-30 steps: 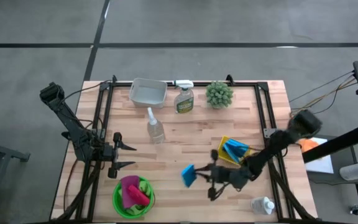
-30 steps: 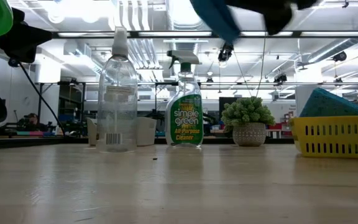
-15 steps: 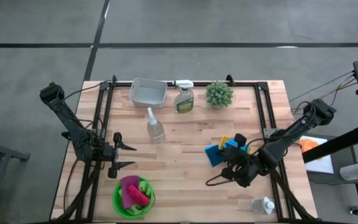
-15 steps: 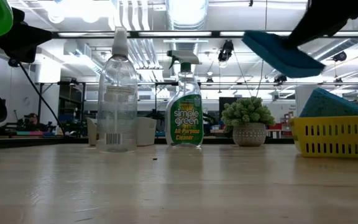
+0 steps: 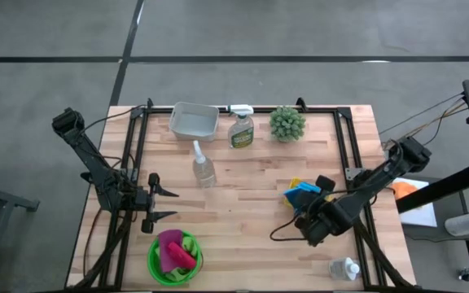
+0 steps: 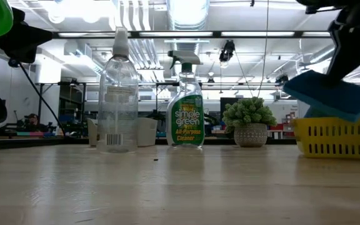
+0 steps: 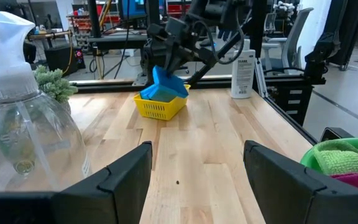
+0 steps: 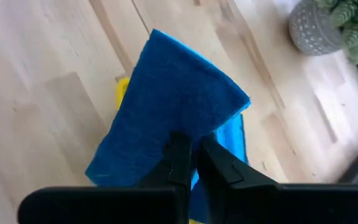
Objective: Pick & Place Kitchen Items
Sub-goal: Put the blue sponge into the yellow bin
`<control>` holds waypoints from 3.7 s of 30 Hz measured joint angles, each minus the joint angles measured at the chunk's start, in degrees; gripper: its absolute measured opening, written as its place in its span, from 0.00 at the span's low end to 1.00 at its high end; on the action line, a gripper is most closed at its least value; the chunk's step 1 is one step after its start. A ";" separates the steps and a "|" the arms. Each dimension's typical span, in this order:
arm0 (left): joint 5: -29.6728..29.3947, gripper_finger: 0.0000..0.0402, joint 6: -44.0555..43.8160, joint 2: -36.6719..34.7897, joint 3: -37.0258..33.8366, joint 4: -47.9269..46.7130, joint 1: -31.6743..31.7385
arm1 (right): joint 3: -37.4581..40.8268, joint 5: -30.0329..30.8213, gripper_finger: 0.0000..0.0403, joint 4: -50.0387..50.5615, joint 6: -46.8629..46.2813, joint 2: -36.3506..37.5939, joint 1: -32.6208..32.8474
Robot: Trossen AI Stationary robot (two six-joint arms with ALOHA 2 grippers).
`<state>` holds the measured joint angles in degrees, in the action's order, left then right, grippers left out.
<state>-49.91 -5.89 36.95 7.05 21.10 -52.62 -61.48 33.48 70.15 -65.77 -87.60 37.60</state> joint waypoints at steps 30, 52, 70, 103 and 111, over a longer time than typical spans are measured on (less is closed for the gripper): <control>0.01 0.63 0.00 0.00 0.00 -0.01 -0.02 | -9.15 -6.13 0.04 19.89 1.61 -13.92 -3.41; 0.02 0.63 -0.02 0.00 0.00 -0.15 -0.01 | -16.12 -3.79 0.04 19.85 3.98 -7.62 -3.52; 0.02 0.63 -0.02 0.00 0.00 -0.17 -0.02 | -14.73 -5.83 0.04 -27.14 38.67 -1.29 -2.27; 0.20 0.63 -0.02 0.00 0.00 -0.44 -0.01 | 26.62 9.38 0.04 -28.73 27.87 51.95 0.31; 0.21 0.63 -0.02 0.00 0.00 -0.44 -0.02 | 15.46 5.66 0.04 -1.17 10.31 44.25 0.21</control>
<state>-49.70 -5.91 36.95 7.05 20.67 -52.64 -46.02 39.14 68.98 -55.46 -43.35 37.81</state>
